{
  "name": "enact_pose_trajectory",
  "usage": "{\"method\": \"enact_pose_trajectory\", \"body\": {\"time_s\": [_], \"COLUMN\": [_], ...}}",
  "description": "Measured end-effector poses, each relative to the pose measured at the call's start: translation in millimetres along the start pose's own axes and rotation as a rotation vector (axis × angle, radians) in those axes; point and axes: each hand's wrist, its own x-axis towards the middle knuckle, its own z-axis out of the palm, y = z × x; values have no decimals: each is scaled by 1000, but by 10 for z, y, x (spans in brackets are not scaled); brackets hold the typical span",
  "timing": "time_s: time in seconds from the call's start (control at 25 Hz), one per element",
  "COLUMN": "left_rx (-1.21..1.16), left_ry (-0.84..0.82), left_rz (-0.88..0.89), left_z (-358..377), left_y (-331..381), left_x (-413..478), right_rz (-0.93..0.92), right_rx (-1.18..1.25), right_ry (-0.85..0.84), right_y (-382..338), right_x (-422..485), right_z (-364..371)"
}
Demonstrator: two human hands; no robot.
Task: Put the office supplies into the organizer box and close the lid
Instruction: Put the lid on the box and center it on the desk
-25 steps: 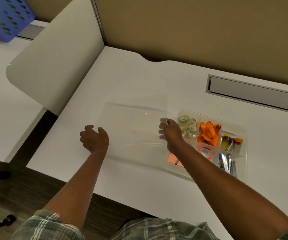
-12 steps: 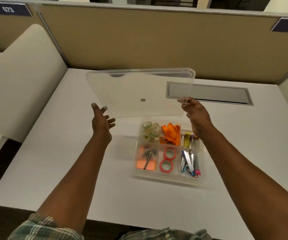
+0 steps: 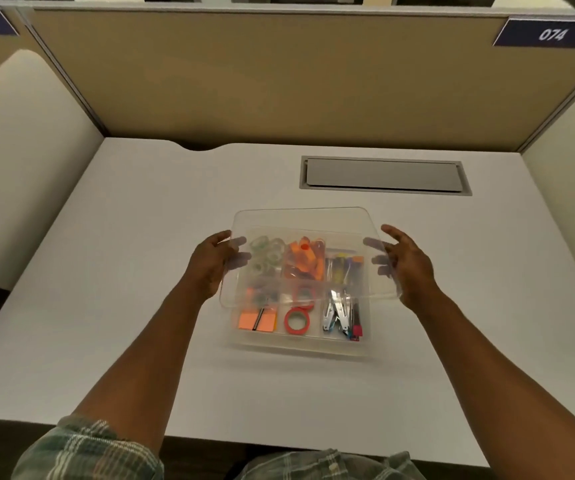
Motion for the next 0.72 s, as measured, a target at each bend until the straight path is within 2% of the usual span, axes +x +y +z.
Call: {"method": "enact_pose_trajectory", "body": {"time_s": [0.12,0.2,0.28,0.36,0.48,0.6,0.72], "left_rx": [348,572,842,977,1033,1060,984], "left_ry": [124,195,273,321,337,325,314], "left_rz": [51,104,147,158,126,96,105], "left_z": [77,133,173,205,207,166,137], "left_y": [-239,-370,-484,-549,-595,-614,-611], "left_x": [6,16,59,109,160,194,237], "right_rz": [-52,-108,-158,-136,-67,-43,37], "right_rx": [-416,-756,-953,-1016,-1028,-916,-756], "right_ry": [129,137,132,111,88,115,140], "right_y": [333,520,653,732,776,778,771], "right_x": [-38,-87,-142,-181,-210,-253,-259], "right_z": [-88,-96,-80,-51,-54,-92,-107]}}
